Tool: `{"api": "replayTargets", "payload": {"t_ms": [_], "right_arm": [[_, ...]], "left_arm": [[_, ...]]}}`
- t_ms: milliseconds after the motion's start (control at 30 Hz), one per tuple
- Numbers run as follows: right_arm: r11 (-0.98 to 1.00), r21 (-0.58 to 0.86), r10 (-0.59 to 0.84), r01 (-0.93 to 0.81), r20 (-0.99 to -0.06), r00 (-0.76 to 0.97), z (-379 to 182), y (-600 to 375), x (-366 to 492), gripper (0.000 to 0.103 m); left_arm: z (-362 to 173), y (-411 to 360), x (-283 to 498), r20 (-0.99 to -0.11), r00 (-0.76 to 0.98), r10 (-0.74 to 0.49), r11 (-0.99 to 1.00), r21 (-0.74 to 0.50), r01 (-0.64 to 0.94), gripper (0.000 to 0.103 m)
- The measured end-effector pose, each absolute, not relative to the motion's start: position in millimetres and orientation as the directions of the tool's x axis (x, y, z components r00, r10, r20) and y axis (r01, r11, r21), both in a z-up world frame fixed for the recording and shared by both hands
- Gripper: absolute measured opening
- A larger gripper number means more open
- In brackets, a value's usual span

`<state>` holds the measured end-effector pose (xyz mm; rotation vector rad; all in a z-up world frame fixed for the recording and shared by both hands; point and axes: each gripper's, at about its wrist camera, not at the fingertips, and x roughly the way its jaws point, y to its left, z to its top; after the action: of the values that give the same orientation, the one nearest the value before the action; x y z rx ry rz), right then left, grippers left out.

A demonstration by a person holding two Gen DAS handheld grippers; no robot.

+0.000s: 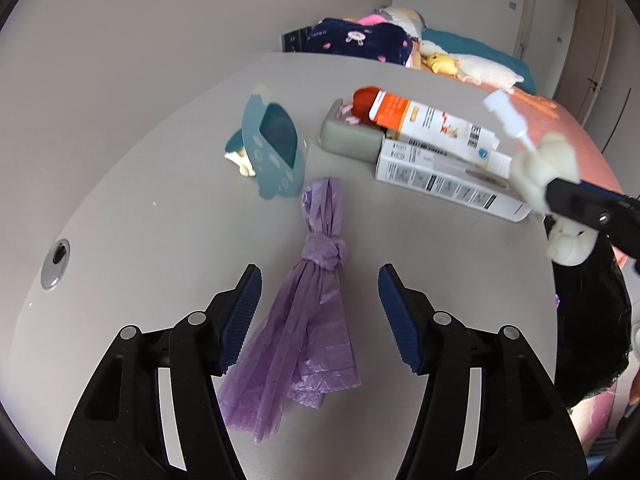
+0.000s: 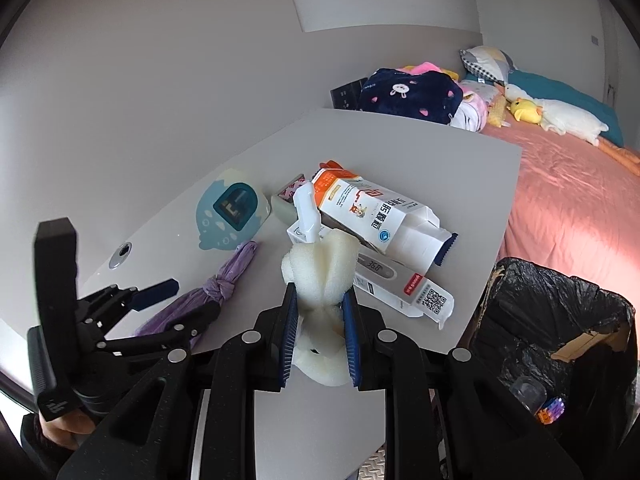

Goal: Collect trash
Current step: 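Lift the purple bag and plush toy and carry them toward the bin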

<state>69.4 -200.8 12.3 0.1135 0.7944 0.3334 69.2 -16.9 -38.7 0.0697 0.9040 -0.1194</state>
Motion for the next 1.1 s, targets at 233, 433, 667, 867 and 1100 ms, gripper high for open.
{"api": "replayTargets", "payload": {"t_ms": [233,433,667,867,1100], "right_arm": [[0.94,0.242,0.342,-0.242,-0.671,0.658,14,-210,65,0.023],[0.936,0.262,0.351,-0.235,-0.658,0.666,16,-219,58,0.023],[0.933,0.284,0.357,-0.223,-0.633,0.687,23,-238,47,0.023],[0.936,0.293,0.342,-0.197,-0.612,0.713,31,-262,34,0.023],[0.945,0.297,0.295,-0.135,-0.603,0.741,36,-300,18,0.023]], "left_arm": [[-56,-16,80,-0.815,0.574,-0.077,0.993,-0.008,0.122,0.034],[-49,-16,78,-0.798,0.589,-0.127,0.99,-0.066,0.124,0.007],[-15,-36,64,-0.754,0.638,-0.157,0.985,-0.072,0.158,0.007],[5,-69,52,-0.732,0.65,-0.204,0.972,-0.074,0.222,0.007],[8,-116,47,-0.73,0.626,-0.276,0.947,-0.094,0.308,0.007]]}}
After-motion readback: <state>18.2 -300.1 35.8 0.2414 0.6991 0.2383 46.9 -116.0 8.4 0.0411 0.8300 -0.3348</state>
